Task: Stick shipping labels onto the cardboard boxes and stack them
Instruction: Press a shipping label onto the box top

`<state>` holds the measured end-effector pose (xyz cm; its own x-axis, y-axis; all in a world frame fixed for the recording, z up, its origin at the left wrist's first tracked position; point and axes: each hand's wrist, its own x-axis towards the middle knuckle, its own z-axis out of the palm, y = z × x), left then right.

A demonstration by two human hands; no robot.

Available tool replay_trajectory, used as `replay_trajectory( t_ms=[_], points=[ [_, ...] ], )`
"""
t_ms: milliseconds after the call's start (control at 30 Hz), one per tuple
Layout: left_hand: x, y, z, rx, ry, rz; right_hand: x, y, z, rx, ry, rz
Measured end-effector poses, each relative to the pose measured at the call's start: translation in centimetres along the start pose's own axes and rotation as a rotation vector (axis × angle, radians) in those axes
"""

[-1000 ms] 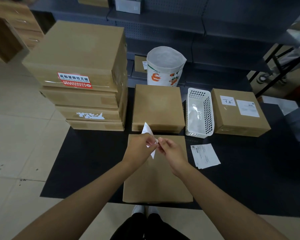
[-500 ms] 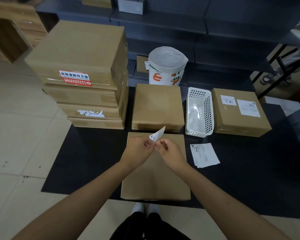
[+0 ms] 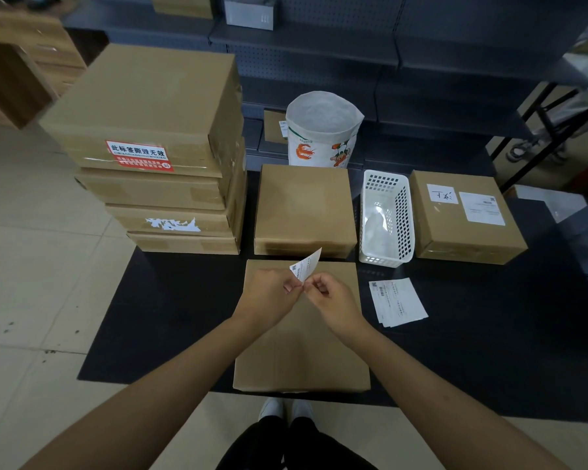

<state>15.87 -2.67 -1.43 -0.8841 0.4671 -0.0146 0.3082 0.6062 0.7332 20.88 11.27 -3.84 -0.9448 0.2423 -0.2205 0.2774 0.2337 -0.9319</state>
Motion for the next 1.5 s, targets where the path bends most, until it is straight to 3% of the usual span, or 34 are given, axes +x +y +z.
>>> replay_trajectory(
  t_ms=[533,800,967,1033,1133,1233,1300,1400,1500],
  points=[
    [0.1,0.5,-0.2,-0.01,-0.056,-0.034,-0.1,0.6,-0.2,0.0,0.001,-0.004],
    [0.0,-0.3,-0.3,-0.056,-0.118,-0.048,-0.1,0.5,-0.5,-0.289,-0.046,-0.211],
    [0.1,-0.1,-0.3,-0.126,-0.088,-0.098,-0.3,0.1,-0.8,-0.287,-0.077,-0.239],
    [0.3,-0.1,-0.6,-0.185,-0.059,-0.165,-0.4,-0.2,-0.9,-0.19,-0.026,-0.138],
    [0.7,-0.1,-1.4,-0.298,0.008,-0.271,0.0,-0.4,-1.4,0.039,0.135,0.16],
    [1.3,0.4,-2.0,-0.405,0.104,-0.353,1.2,-0.5,-1.3,0.562,0.21,0.451],
    [1.8,1.0,-2.3,-0.47,0.147,-0.366,1.8,-0.7,-1.0,0.828,0.275,0.547],
    [2.6,2.1,-2.9,-0.595,0.237,-0.378,2.4,-0.3,-0.9,0.953,0.344,0.628],
    [3.7,3.1,-3.7,-0.712,0.281,-0.345,3.2,0.6,-1.7,0.911,0.431,0.653]
  ],
)
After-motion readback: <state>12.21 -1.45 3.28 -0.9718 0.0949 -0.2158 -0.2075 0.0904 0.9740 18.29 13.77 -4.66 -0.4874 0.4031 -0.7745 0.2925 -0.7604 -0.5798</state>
